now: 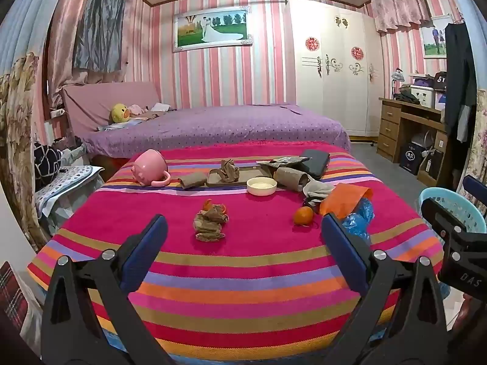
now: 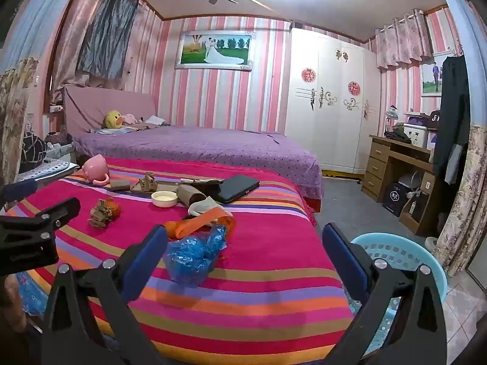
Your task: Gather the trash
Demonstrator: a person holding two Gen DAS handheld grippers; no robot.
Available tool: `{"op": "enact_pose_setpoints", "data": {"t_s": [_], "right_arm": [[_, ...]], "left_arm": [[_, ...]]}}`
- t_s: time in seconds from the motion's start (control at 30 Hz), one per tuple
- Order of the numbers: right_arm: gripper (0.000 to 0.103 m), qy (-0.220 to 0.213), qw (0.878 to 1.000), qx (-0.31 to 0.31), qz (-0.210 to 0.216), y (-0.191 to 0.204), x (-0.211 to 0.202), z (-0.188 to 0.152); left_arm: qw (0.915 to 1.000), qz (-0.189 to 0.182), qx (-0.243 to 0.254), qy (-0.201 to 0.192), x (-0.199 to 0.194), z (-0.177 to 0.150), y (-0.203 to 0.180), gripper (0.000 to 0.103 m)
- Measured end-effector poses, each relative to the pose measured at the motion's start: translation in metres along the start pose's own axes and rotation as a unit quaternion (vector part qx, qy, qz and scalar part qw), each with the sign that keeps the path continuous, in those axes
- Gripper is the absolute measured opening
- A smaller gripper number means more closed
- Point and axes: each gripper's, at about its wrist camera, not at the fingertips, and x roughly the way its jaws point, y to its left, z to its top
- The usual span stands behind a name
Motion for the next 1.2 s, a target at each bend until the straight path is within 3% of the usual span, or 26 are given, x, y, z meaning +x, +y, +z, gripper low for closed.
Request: {"op": "enact_pose_setpoints", "data": {"t_s": [1.2], "right_arm": [[0.099,-0.004,1.000,0.002,0.003,-0.006,-0.013,0.008]], "left_arm": [[0.9999,-0.001,0.002,-0.013,-0.020,0.011,-0.022,0.098]]}}
